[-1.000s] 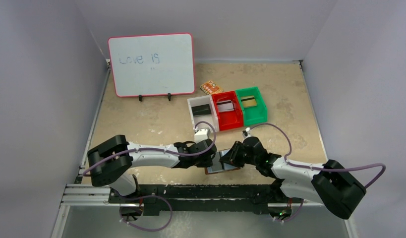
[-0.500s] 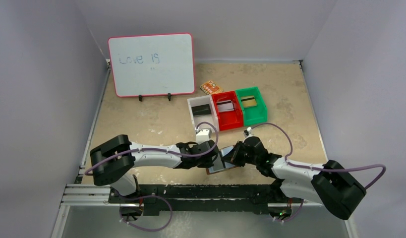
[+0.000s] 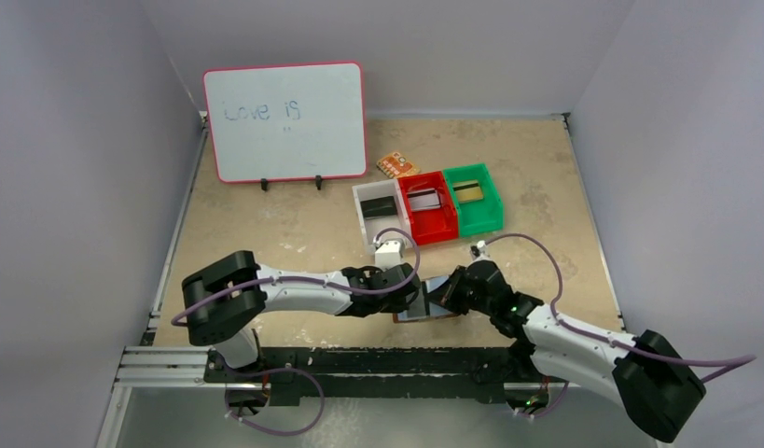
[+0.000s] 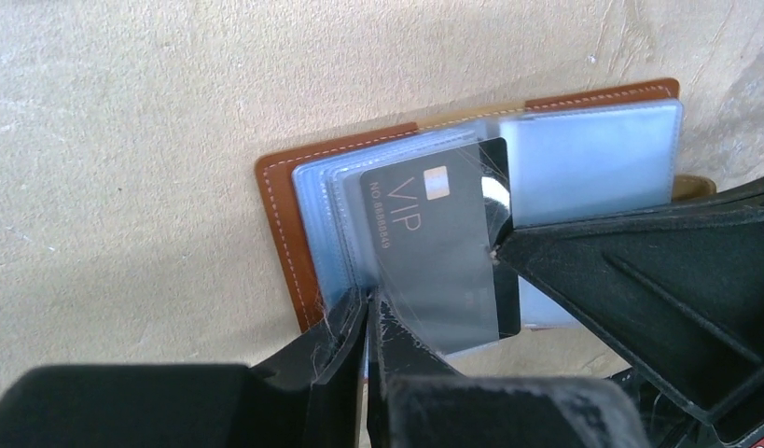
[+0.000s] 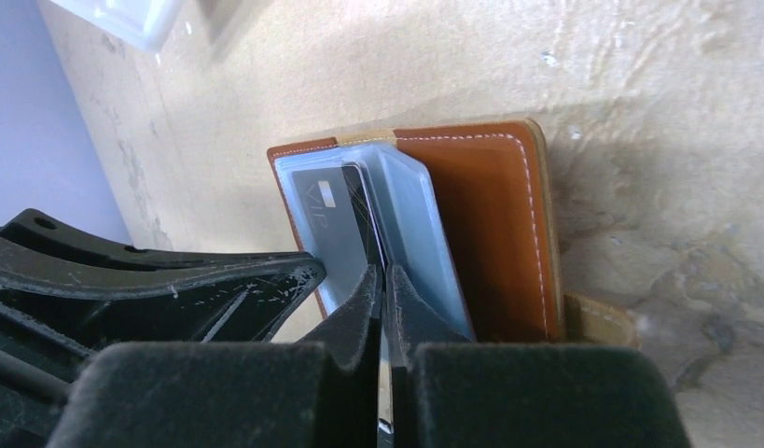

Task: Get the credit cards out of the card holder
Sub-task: Remove the credit card from the card holder.

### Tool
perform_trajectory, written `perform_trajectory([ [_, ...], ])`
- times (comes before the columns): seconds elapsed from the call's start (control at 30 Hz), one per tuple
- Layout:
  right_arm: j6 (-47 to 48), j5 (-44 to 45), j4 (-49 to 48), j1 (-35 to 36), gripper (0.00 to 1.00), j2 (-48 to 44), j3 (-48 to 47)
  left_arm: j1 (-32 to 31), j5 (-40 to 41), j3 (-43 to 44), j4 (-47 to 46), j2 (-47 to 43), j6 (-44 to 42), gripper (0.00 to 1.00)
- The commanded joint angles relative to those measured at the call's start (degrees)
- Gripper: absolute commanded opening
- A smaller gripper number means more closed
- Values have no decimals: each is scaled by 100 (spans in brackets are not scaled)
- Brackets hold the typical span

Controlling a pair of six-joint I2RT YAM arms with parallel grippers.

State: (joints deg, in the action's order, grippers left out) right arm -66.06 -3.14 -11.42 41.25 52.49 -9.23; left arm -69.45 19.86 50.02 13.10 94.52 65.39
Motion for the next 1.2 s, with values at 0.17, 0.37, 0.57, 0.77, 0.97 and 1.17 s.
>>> perform_trajectory([
  [0.17,-92,662,1108,-54,0,-264,-181,-50,200,-54,637,471,-70,3],
  [0.37,-41,836,1359,-90,0,-367,-263,-51,270,-35,718,447,-78,3],
  [0.57,-1,869,1477,-108,0,-366,-314,-60,362,-14,746,321,-78,3],
  [0.77,25,640,1154,-109,0,-292,-246,-60,462,200,758,-56,-123,15],
  [0.97,14,587,1103,-109,0,-238,-258,-55,710,548,963,-436,-144,23],
  [1.17,0,586,1125,-109,0,-290,-242,-49,423,487,166,-674,-335,27],
])
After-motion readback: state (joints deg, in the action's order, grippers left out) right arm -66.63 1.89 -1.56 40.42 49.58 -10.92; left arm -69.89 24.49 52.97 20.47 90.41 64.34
